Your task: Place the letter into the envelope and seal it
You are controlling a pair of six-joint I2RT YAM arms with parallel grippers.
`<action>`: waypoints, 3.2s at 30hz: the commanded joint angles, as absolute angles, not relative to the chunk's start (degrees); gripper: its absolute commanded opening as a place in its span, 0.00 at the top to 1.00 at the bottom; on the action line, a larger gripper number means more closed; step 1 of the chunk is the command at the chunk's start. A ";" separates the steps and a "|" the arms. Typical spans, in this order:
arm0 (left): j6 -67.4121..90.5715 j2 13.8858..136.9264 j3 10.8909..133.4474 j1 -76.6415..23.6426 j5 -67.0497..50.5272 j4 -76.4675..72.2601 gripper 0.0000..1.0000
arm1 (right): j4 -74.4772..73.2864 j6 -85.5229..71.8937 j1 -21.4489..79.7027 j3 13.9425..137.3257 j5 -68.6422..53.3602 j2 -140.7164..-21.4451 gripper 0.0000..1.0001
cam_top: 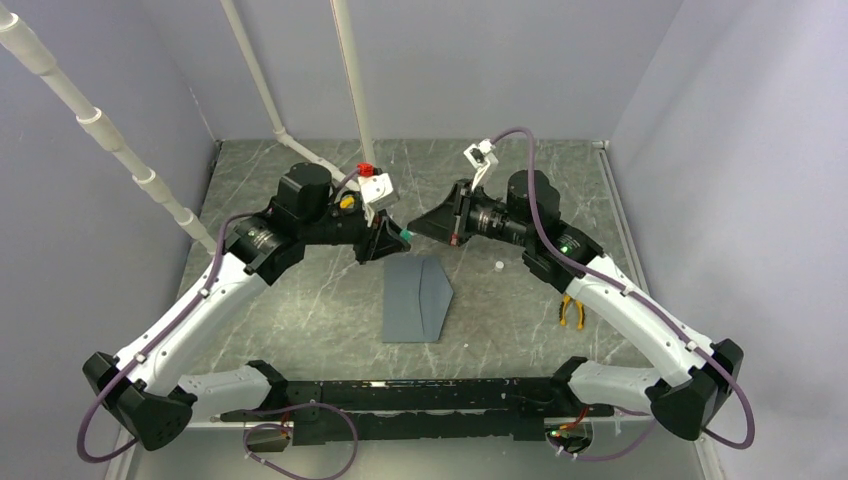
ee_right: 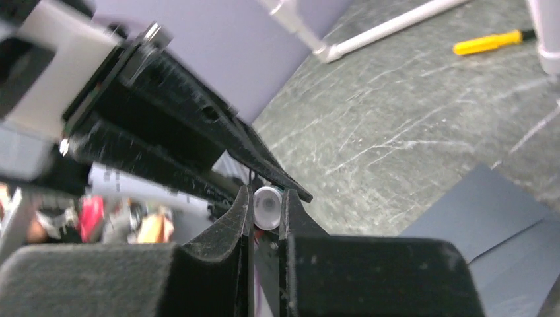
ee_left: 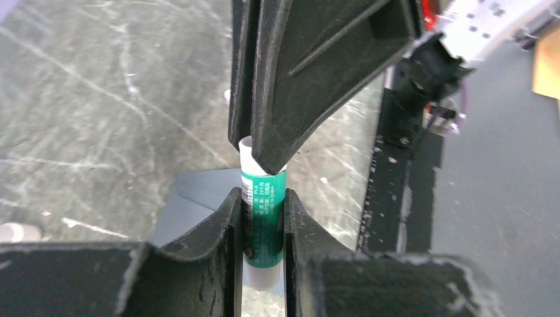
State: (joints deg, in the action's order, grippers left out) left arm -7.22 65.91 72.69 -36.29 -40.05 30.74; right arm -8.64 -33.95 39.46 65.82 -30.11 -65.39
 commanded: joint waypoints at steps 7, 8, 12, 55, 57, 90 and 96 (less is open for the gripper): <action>-5.36 64.39 70.91 -36.69 -31.33 25.66 0.97 | -6.30 -45.02 40.58 68.45 -17.37 -63.79 0.43; -5.78 64.61 71.42 -36.69 -33.66 26.43 0.97 | -6.16 -42.26 40.48 68.09 -21.05 -63.26 0.33; -7.31 66.16 73.32 -36.73 -43.25 29.95 0.98 | -5.97 -32.19 39.76 65.97 -31.72 -61.32 0.23; -9.53 61.85 71.52 -36.74 -33.13 31.15 0.97 | -0.73 -45.89 39.19 61.70 -19.43 -60.40 0.31; -9.10 62.01 71.61 -36.73 -35.59 31.22 0.98 | 1.44 -42.20 38.98 59.55 -23.90 -58.72 0.23; -3.98 62.58 73.17 -36.74 -32.36 28.73 0.67 | -2.11 -43.18 38.81 64.15 -33.49 -64.90 0.98; -3.31 61.70 71.72 -36.74 -31.38 31.11 0.34 | -1.99 -45.03 36.99 64.25 -33.82 -62.92 0.99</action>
